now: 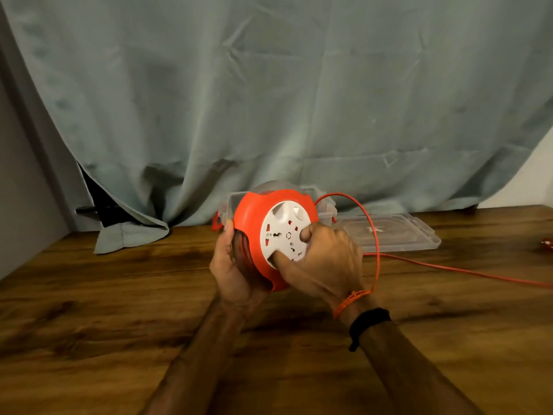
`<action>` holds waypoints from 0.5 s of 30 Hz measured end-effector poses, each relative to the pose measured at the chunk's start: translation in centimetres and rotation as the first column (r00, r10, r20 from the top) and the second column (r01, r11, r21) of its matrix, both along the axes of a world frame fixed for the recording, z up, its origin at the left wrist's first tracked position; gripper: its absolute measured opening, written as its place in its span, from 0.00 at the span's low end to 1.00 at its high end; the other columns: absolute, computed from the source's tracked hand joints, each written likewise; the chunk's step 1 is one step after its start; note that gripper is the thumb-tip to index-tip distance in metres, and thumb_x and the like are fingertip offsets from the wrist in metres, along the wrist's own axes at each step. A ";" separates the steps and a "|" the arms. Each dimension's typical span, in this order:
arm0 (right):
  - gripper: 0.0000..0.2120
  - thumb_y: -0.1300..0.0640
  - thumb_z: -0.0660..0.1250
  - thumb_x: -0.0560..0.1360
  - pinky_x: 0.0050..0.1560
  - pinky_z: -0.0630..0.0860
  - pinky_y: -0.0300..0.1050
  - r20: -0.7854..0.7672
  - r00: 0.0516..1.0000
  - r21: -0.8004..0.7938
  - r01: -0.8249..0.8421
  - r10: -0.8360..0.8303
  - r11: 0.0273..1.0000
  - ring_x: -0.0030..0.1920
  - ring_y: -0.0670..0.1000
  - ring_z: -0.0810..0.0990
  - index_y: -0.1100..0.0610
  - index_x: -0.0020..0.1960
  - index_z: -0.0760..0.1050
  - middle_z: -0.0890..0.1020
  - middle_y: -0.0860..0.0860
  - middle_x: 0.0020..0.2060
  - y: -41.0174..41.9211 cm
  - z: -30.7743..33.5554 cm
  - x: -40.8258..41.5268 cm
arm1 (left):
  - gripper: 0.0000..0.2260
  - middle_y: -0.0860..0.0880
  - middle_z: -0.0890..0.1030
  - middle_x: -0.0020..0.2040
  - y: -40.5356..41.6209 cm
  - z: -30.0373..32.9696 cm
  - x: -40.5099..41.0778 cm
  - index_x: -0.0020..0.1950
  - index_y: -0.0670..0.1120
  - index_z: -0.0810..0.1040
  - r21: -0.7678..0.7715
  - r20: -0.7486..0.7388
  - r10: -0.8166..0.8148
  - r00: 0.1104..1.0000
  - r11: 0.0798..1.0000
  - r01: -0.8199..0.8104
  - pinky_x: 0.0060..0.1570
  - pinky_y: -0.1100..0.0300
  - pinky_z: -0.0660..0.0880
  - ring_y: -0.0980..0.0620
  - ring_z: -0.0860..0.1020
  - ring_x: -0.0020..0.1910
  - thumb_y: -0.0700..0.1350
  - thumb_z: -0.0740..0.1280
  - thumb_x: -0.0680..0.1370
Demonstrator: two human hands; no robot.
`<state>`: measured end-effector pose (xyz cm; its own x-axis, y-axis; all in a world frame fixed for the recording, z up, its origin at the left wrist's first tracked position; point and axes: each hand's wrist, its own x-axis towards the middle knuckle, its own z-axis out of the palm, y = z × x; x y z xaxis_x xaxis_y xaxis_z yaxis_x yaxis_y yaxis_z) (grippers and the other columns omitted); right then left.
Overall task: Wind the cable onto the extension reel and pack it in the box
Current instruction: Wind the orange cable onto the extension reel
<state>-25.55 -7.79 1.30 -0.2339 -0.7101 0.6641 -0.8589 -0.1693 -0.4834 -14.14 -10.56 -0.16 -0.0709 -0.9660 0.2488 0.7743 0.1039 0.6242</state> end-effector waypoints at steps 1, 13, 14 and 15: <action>0.24 0.33 0.70 0.62 0.43 0.74 0.47 0.060 0.998 0.017 -0.003 0.002 1.000 0.43 0.54 0.80 0.54 0.38 0.77 0.82 0.51 0.36 0.1 0.2 0.3 | 0.35 0.33 0.76 0.68 -0.1 -0.1 0.0 0.71 0.40 0.73 0.010 0.001 0.009 1.000 1.000 -0.009 0.71 0.33 0.63 0.33 0.73 0.69 0.63 0.64 0.72; 0.20 0.34 0.70 0.66 0.32 0.67 0.38 0.048 0.989 -0.067 -0.134 0.138 0.989 0.30 0.45 0.76 0.49 0.28 0.73 0.69 0.41 0.21 -0.6 0.7 -1.0 | 0.29 0.45 0.88 0.47 0.1 0.6 0.0 0.47 0.48 0.89 -0.009 -0.003 0.010 1.000 1.000 -0.010 0.40 0.55 0.83 0.48 0.87 0.45 0.56 0.49 0.84; 0.17 0.35 0.70 0.64 0.34 0.69 0.39 0.008 0.991 -0.075 -0.135 0.136 0.988 0.31 0.47 0.77 0.48 0.33 0.75 0.69 0.41 0.22 -0.7 0.9 -1.5 | 0.30 0.46 0.88 0.45 0.0 0.7 0.1 0.44 0.49 0.89 -0.022 -0.012 -0.001 1.000 1.000 0.001 0.38 0.57 0.83 0.49 0.87 0.43 0.56 0.48 0.84; 0.15 0.36 0.70 0.64 0.36 0.73 0.41 -0.025 0.989 -0.069 -0.145 0.143 0.987 0.32 0.49 0.78 0.47 0.38 0.76 0.69 0.41 0.23 -0.8 1.0 -1.9 | 0.30 0.46 0.88 0.46 0.0 0.7 0.2 0.44 0.49 0.89 -0.022 -0.016 -0.021 1.000 1.000 0.021 0.39 0.56 0.83 0.49 0.87 0.45 0.57 0.48 0.84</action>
<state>-27.42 -8.54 2.31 -0.1188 -0.6864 0.7175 -0.8325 -0.3249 -0.4488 -13.98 -10.58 0.51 -0.0867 -0.9587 0.2708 0.7866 0.1009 0.6091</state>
